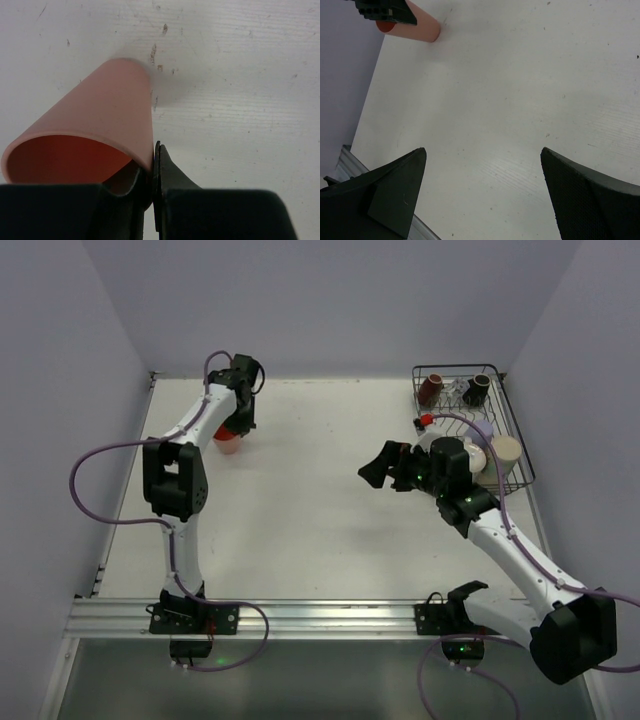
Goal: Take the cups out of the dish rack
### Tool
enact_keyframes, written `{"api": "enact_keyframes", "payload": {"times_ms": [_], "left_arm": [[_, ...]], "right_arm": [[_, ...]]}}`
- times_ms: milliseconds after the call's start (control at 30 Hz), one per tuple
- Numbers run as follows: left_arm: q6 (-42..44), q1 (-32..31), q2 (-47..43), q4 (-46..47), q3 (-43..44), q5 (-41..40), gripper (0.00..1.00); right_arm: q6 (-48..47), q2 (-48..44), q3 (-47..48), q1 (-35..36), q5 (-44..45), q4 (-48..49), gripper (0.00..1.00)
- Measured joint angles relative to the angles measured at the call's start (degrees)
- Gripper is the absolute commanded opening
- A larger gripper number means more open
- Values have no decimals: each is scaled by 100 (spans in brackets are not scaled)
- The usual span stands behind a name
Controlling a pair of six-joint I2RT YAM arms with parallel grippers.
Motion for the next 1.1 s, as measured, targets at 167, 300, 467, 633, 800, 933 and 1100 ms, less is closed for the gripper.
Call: {"api": "enact_keyframes", "payload": {"times_ms": [167,300,467,633,800,933,1100], "left_arm": [[48,92,98,-59,50,-35,41],[96,140,103,-76,98,-66,58],[92,142,98,-72,275,-133,73],[85,142,4,-46,282,-94,88],[68,142,-538,153,273,31,95],[26,109,-1486,669,-7,208,98],[-22,-435,-3206,1635,-1132,706,99]], "right_arm": [[-4,26,-4,11,55,-13,99],[-7,83,-4,17,103,-20,99],[-13,111,-4,37,111,-59,99],[-20,66,-2,39,229,-153,99],[-22,-44,61,44,317,-291,99],[-33,-127,214,52,581,-474,99],[-195,-409,437,15,1491,-866,99]]}}
